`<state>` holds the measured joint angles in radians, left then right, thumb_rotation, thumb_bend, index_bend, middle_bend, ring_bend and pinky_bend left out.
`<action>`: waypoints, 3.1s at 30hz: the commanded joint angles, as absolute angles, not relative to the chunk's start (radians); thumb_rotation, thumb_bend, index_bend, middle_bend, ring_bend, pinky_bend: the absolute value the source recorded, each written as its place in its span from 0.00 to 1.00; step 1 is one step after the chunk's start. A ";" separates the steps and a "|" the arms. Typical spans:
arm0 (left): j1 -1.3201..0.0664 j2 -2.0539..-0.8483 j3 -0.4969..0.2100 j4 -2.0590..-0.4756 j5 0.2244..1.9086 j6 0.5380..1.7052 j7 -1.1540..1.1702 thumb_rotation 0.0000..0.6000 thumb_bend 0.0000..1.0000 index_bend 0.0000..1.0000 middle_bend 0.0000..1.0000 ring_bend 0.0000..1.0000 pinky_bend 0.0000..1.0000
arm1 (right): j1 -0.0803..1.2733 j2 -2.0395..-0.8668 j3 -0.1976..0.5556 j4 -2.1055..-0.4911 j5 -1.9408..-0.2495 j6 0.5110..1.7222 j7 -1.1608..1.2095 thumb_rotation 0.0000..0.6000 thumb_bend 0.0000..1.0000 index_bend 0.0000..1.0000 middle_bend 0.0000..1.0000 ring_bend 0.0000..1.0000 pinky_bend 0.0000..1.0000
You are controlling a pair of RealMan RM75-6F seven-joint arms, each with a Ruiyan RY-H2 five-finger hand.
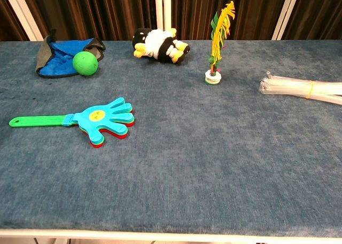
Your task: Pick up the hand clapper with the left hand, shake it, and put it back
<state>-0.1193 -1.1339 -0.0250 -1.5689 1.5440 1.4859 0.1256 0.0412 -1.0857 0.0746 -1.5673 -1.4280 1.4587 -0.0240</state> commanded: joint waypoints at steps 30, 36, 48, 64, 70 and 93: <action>-0.381 -1.359 -0.083 -1.468 1.427 1.072 0.052 0.96 0.19 0.03 0.02 0.00 0.00 | 0.035 -1.059 0.101 -1.585 -1.406 1.486 -0.020 1.00 0.14 0.00 0.00 0.00 0.00; -0.443 -1.381 -0.096 -1.448 1.335 0.944 0.083 0.96 0.21 0.04 0.02 0.00 0.00 | 0.036 -1.056 0.106 -1.578 -1.399 1.483 -0.009 1.00 0.14 0.00 0.00 0.00 0.00; -0.519 -1.437 -0.100 -1.397 1.240 0.834 0.113 0.96 0.22 0.15 0.02 0.00 0.00 | 0.043 -1.061 0.109 -1.565 -1.387 1.467 -0.006 1.00 0.14 0.00 0.00 0.00 0.00; -0.574 -1.475 -0.113 -1.388 1.184 0.794 0.095 1.00 0.29 0.30 0.02 0.00 0.00 | 0.049 -1.072 0.110 -1.536 -1.367 1.440 0.003 1.00 0.14 0.00 0.00 0.00 0.00; -0.588 -1.473 -0.111 -1.403 1.172 0.793 0.107 1.00 0.31 0.34 0.02 0.00 0.00 | 0.050 -1.075 0.109 -1.527 -1.363 1.432 0.009 1.00 0.15 0.00 0.00 0.00 0.00; -0.607 -1.515 -0.099 -1.393 1.179 0.820 0.076 1.00 0.38 0.49 0.06 0.00 0.00 | 0.049 -1.082 0.111 -1.505 -1.348 1.419 0.026 1.00 0.16 0.00 0.00 0.00 0.00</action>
